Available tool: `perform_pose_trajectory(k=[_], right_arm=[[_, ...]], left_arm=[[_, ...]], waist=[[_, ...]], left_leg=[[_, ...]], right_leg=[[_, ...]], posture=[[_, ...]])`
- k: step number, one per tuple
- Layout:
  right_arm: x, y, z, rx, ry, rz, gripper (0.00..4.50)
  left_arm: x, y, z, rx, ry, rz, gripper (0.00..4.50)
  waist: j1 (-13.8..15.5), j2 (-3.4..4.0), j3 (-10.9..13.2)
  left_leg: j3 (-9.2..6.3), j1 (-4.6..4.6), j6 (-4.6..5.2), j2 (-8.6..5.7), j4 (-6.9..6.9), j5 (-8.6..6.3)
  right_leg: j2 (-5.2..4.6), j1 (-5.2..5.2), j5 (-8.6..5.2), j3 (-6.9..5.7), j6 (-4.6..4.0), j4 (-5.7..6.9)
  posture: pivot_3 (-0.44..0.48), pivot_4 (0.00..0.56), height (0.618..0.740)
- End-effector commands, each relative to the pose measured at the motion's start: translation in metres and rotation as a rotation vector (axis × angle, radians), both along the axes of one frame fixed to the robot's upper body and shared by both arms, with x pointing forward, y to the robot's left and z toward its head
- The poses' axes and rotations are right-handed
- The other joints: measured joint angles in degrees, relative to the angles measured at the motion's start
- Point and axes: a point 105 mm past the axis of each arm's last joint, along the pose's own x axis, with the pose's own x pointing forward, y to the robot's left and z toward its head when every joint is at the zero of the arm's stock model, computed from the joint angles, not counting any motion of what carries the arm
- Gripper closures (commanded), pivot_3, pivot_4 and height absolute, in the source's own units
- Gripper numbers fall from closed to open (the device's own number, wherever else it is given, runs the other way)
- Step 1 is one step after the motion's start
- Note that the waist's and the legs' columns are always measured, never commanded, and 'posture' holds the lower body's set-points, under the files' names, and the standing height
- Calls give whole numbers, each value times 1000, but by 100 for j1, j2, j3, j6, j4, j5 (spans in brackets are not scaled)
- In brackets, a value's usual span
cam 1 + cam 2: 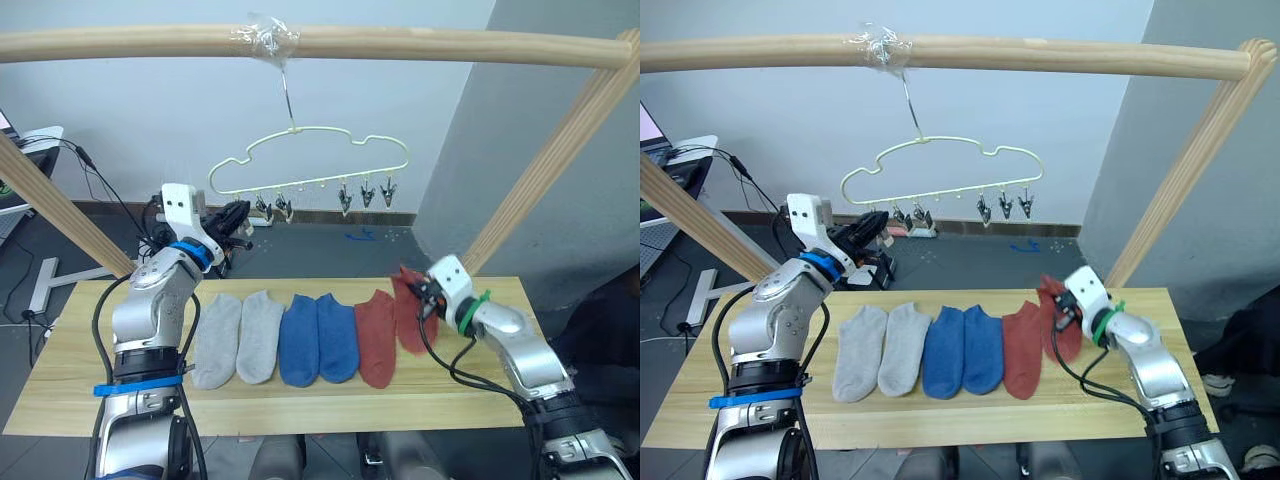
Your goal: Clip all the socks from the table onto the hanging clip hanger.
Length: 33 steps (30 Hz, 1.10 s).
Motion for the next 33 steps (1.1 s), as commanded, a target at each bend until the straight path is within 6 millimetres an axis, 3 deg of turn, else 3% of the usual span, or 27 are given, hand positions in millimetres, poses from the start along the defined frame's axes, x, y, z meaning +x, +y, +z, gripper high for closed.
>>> perform_pose_trajectory(k=[1, 7, 12, 26, 33], right_arm=[[-7, 59, 31, -80, -146, 194, 4500], [-10, 123, 41, -224, -320, 329, 4500], [-17, 142, 35, -220, -318, 360, 4500], [-1, 165, 43, -156, -306, 315, 4500], [-2, 175, 59, -81, -312, 322, 4500]], left_arm=[[-6, -9, 6, -112, 60, -96, 4465], [-15, -24, 14, -246, 137, -221, 4465], [-17, -27, 15, -276, 162, -238, 4465], [-18, -33, 13, -290, 187, -261, 4465], [-18, -34, 9, -279, 193, -258, 4465]], waist=[[-12, 0, 0], [2, 0, 1], [24, -1, 1], [10, -1, 1], [11, -1, 1]], left_leg=[[1, 3, -1, -1, 0, 0], [-10, -5, -22, 1, 0, 12], [-39, -10, -26, -13, 0, 14], [-46, -10, -27, -17, 1, 15], [-46, -13, -26, -18, 1, 14]], right_leg=[[2, -1, 0, 3, 0, 4], [1, -3, 0, -3, 0, 4], [-25, -3, 0, -3, -1, 0], [-33, -4, 1, -11, -2, 6], [-34, -4, 1, -11, -2, 4]], posture=[[-25, 211, 701], [-30, 206, 701], [-38, 205, 701], [-43, 203, 701], [-34, 201, 701]])
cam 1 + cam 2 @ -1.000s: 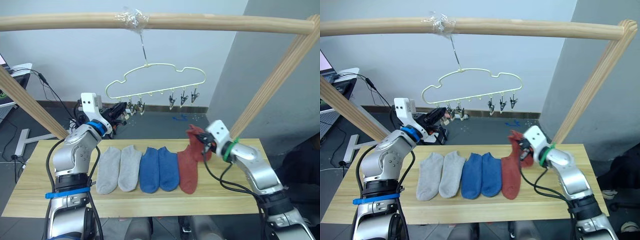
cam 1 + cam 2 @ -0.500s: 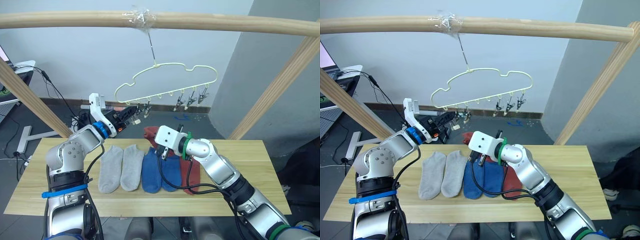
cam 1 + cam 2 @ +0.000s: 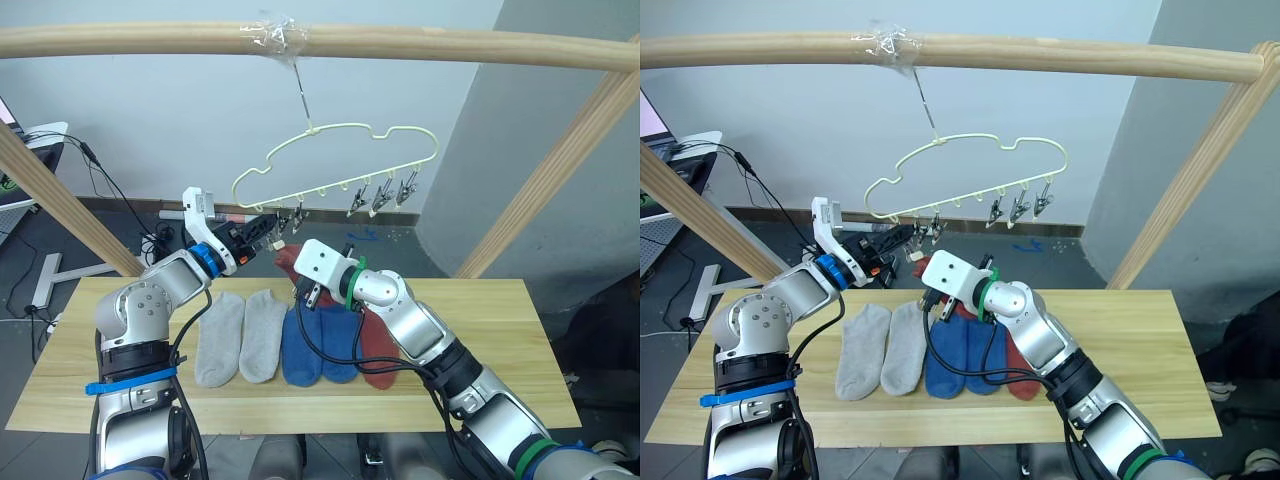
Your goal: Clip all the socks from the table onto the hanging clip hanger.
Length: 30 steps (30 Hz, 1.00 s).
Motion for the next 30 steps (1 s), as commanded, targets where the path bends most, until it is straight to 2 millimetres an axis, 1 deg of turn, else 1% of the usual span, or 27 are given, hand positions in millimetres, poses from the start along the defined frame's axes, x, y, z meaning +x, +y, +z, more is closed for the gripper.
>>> perform_pose_trajectory(k=[1, 12, 14, 15, 17, 20, 22, 25, 29, 30], right_arm=[[-3, 10, 25, 73, -50, 32, 4500], [-6, 19, 29, 76, -56, 61, 4500], [-5, 19, 29, 76, -55, 62, 4500], [-5, 19, 29, 76, -55, 62, 4500], [-5, 19, 28, 75, -56, 63, 4500], [-4, 19, 28, 75, -56, 60, 4500], [-2, 18, 27, 74, -57, 55, 4500], [-1, 18, 26, 71, -60, 53, 4500], [0, 17, 28, 97, -45, 43, 4500], [0, 17, 28, 94, -48, 42, 4273]], left_arm=[[-1, -2, 8, 11, -40, -6, 4465], [-1, -1, 3, 15, -34, 15, 4465], [0, 4, 3, -24, -24, 41, 3749], [-1, 5, 3, -28, -21, 41, 3561], [-3, 4, 4, -26, -20, 31, 2851], [-7, 5, 5, -37, -15, 18, 1912], [-12, 8, 6, -44, -12, 5, 1370], [-19, 15, 9, -60, 1, -17, 1370], [-29, 19, 9, -10, 6, -51, 1370], [-30, 21, 9, 11, 3, -48, 1350]], waist=[[0, 0, 0], [0, 0, 0], [0, 0, 0], [0, 0, 0], [1, 0, 0], [1, 0, 0], [0, 0, 0], [-3, 0, 0], [-1, 0, 0], [-1, 0, 0]], left_leg=[[0, 0, 0, 0, 0, 0], [-2, 0, 0, 1, 0, 0], [-1, 0, 0, 1, 0, 0], [-1, 0, 0, 1, 0, 0], [-2, 0, 0, 1, 0, 0], [-2, 0, 1, 1, 0, 0], [-2, 0, 1, 1, 0, 0], [-1, -1, 1, 3, -1, 0], [-3, 0, 1, 2, -1, 0], [-3, 0, 0, 2, -1, 0]], right_leg=[[0, 0, 0, -1, 0, 0], [0, 0, 0, -1, 0, 1], [0, 0, 0, -1, 0, 1], [0, 0, 0, -1, -1, 1], [0, 0, 0, -2, 0, 1], [0, 0, 0, -2, 0, 1], [0, 0, 0, -1, 0, 1], [0, -2, 0, -2, 0, 1], [1, -1, 0, -3, 0, 2], [1, -1, 0, -3, 0, 2]], posture=[[-34, 201, 701], [-28, 200, 701], [-28, 200, 701], [-28, 200, 701], [-21, 200, 701], [-21, 200, 701], [-15, 198, 701], [-15, 198, 701], [-9, 197, 701], [-5, 198, 701]])
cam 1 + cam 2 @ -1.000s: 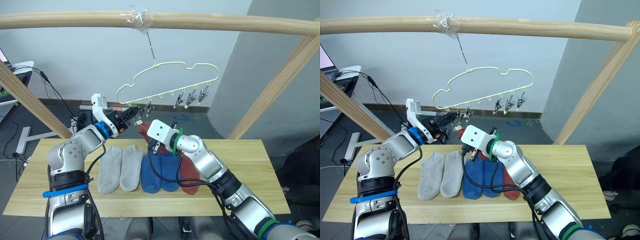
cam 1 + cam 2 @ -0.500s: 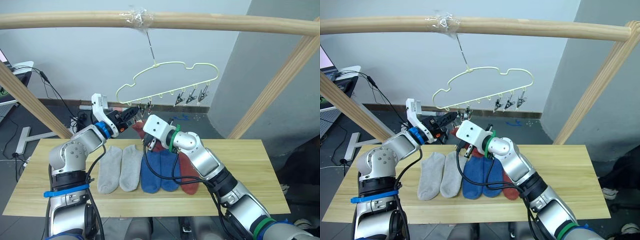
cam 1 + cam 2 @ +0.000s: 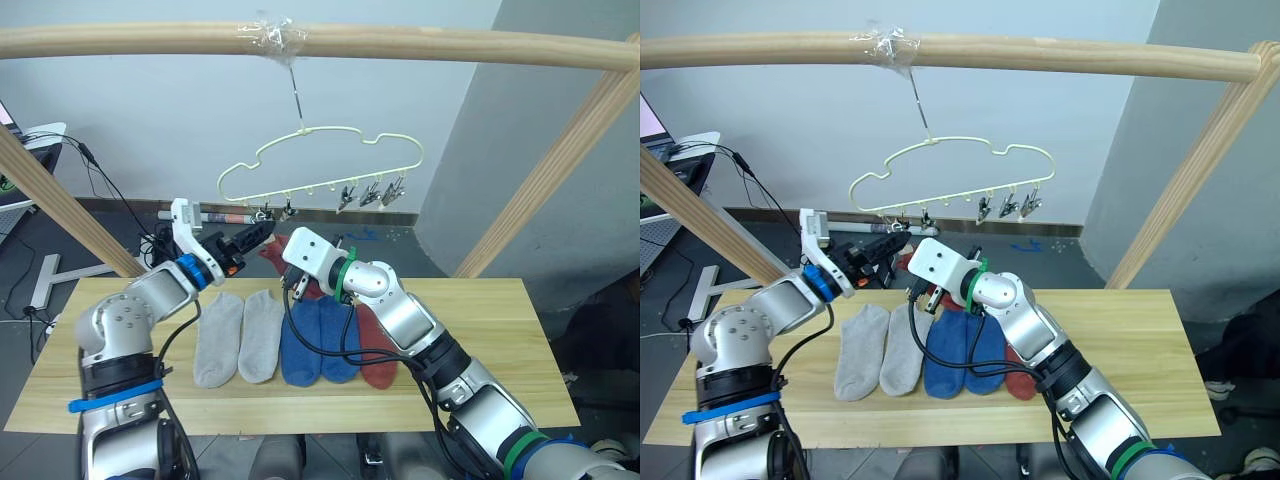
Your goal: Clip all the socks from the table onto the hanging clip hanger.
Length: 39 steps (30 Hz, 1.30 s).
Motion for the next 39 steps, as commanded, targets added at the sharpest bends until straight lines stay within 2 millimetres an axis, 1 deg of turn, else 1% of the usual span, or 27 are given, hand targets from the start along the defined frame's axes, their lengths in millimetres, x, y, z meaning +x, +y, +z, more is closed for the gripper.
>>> perform_pose_trajectory(k=[1, 2, 5, 7, 10, 13, 15, 17, 19, 22, 24, 26, 28, 31, 33, 36, 37, 38, 39], right_arm=[[-1, 2, 18, 50, -48, 12, 4025], [-1, 2, 17, 44, -47, 14, 3861], [-2, -2, 17, -2, -113, 25, 2865], [-4, -8, 17, 5, -112, 25, 2865], [-6, -25, 19, 2, -129, 9, 2865], [-10, -42, 21, -11, -139, -3, 2865], [-13, -57, 26, -14, -151, -19, 2865], [-18, -69, 30, -18, -159, -26, 2865], [-22, -76, 34, -18, -162, -31, 2865], [-27, -86, 39, -13, -167, -43, 2865], [-29, -94, 42, -13, -167, -58, 2865], [-30, -102, 44, -12, -163, -74, 2865], [-30, -107, 45, -11, -154, -91, 2865], [-29, -117, 42, -20, -137, -121, 2865], [-28, -120, 42, -24, -134, -132, 2865], [-28, -123, 43, -19, -129, -145, 2823], [-28, -124, 44, -19, -128, -147, 2823], [-28, -125, 45, -19, -128, -148, 2823], [-29, -126, 45, -20, -128, -148, 2823]], left_arm=[[-8, 2, 13, 43, -58, -29, 1339], [-8, 3, 13, 56, -63, -25, 1339], [-11, 4, 12, 112, -72, -12, 1339], [-15, 2, 10, 168, -87, -18, 1339], [-19, -3, 14, 238, -146, -22, 1339], [-17, -12, 16, 343, -248, 2, 1339], [-15, -27, 17, 503, -411, 17, 1339], [-10, -35, 24, 528, -521, 106, 1339], [-5, -38, 27, 539, -591, 185, 1339], [2, -33, 18, 591, -615, 320, 1339], [2, -40, 12, 600, -640, 326, 1339], [3, -42, 9, 586, -643, 361, 1339], [4, -41, 6, 576, -634, 388, 1339], [3, -44, -4, 564, -605, 379, 1339], [5, -42, -7, 548, -591, 395, 1339], [9, -37, -5, 553, -596, 433, 1926], [10, -38, -4, 557, -600, 432, 2258], [11, -38, -4, 561, -601, 443, 2480], [11, -37, -3, 564, -602, 452, 2480]], waist=[[2, 0, 0], [3, 0, 0], [13, 0, 0], [15, 0, 0], [24, 0, 0], [37, 0, 0], [38, 0, 0], [54, 4, 3], [87, 3, 2], [57, 3, 2], [43, 3, 2], [34, 3, 2], [31, 2, 2], [24, 2, 2], [20, 2, 2], [14, 1, 3], [14, 1, 3], [14, 1, 3], [14, 0, 4]], left_leg=[[1, 0, 0, 0, 0, 0], [0, 0, 0, 0, 0, 0], [0, 0, 0, -1, 0, 0], [1, -2, 0, -3, 0, 0], [0, -6, -1, -3, -1, 0], [-2, -10, -1, -3, -1, 0], [0, -8, -1, -4, -1, 0], [2, -7, -1, -5, -2, 0], [2, -10, -1, -5, -1, 0], [6, -7, 0, -1, -1, -1], [4, -7, 1, 1, -2, -1], [6, -7, 2, 0, -2, -1], [5, -11, 2, -2, 1, -1], [6, -12, 3, -2, 2, -1], [6, -12, 3, -2, 2, -1], [6, -12, 3, -2, 2, -1], [6, -12, 3, -2, 2, -1], [6, -13, 3, -2, 2, -1], [6, -13, 3, -2, 2, -1]], right_leg=[[0, 0, 0, 1, 0, 0], [0, 0, 0, 1, 0, 0], [0, 0, 0, 1, 0, -1], [-2, 0, 0, 2, 0, -3], [-3, -1, 0, 2, 0, -6], [-3, -3, 0, 1, 0, -8], [-3, -2, 0, 3, 0, -9], [-3, -1, 0, 4, 0, -10], [-3, -1, 0, 4, 0, -13], [0, -2, 0, 7, 0, -12], [3, -2, -1, 4, 0, -11], [2, -1, -1, 5, 1, -11], [1, -1, -1, 4, 1, -16], [2, -1, -1, 4, 1, -17], [2, -1, -1, 3, 1, -17], [4, -1, -1, 2, 1, -17], [4, -1, -1, 2, 1, -17], [5, -1, -1, 2, 1, -17], [5, 0, -1, 0, 1, -17]], posture=[[-5, 198, 701], [-5, 198, 701], [-3, 198, 701], [-3, 197, 701], [1, 196, 701], [4, 194, 701], [4, 194, 701], [4, 194, 701], [4, 194, 701], [-16, 189, 701], [-27, 192, 701], [-34, 193, 701], [-37, 193, 701], [-46, 197, 701], [-48, 199, 701], [-49, 199, 701], [-49, 199, 701], [-49, 199, 701], [-52, 204, 701]])
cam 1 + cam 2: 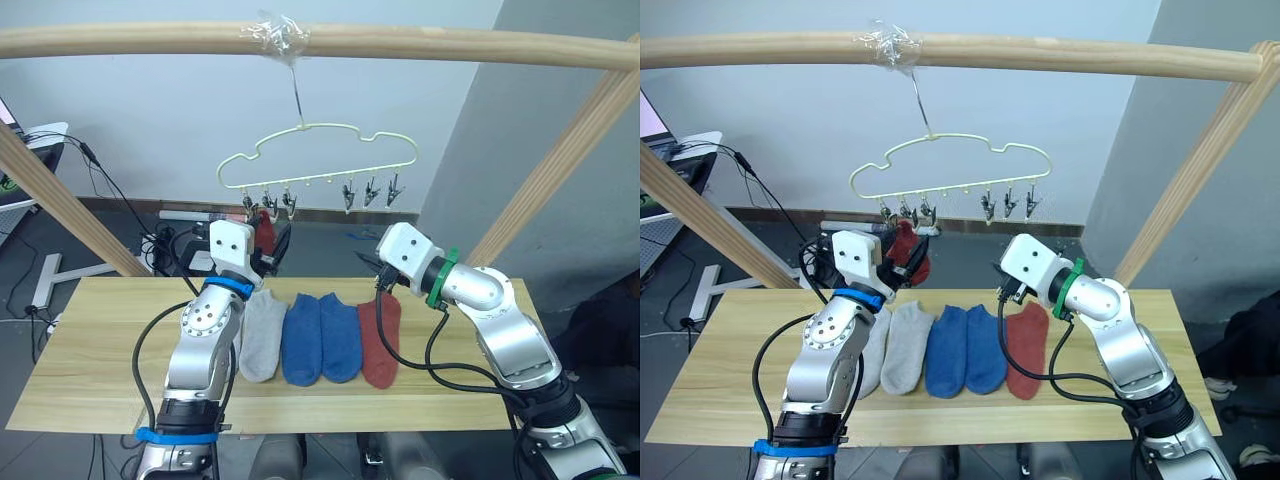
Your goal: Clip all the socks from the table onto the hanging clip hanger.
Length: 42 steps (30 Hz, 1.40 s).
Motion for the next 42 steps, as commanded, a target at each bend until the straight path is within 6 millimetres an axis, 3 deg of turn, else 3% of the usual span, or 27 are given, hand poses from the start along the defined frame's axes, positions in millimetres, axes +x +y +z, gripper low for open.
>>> perform_pose_trajectory(k=[1, 14, 23, 33, 42], right_arm=[[-6, -2, 19, 23, -60, 12, 2823], [-6, -6, 27, 22, -68, 20, 2823], [-12, 4, 37, 67, -63, 109, 2823], [-13, 3, 35, 54, -46, 135, 2823], [-14, 3, 34, 53, -43, 135, 2823]], left_arm=[[2, 0, 16, -3, -64, 19, 2480], [19, 6, 22, -33, -83, 57, 2480], [35, 10, 18, -19, -93, 64, 2480], [45, 16, 20, -36, -121, 91, 2480], [45, 5, 32, -44, -160, 45, 2480]], waist=[[0, -2, 1], [-3, -3, 2], [-6, -5, 4], [0, -6, 4], [0, -6, 4]], left_leg=[[0, 0, 0, 0, 0, 0], [0, -2, 0, -1, 0, 0], [1, -2, 0, 0, 1, 0], [1, -6, 0, -1, 3, 0], [0, -7, 0, -1, 3, 0]], right_leg=[[0, 0, 0, 0, 0, 0], [1, 1, 0, -1, 0, -2], [1, 1, 0, -4, 0, -1], [0, 1, 0, -10, 0, -1], [0, 1, 0, -12, 0, 0]], posture=[[-52, 204, 701], [-54, 211, 701], [-54, 211, 701], [-54, 211, 701], [-50, 213, 701]])
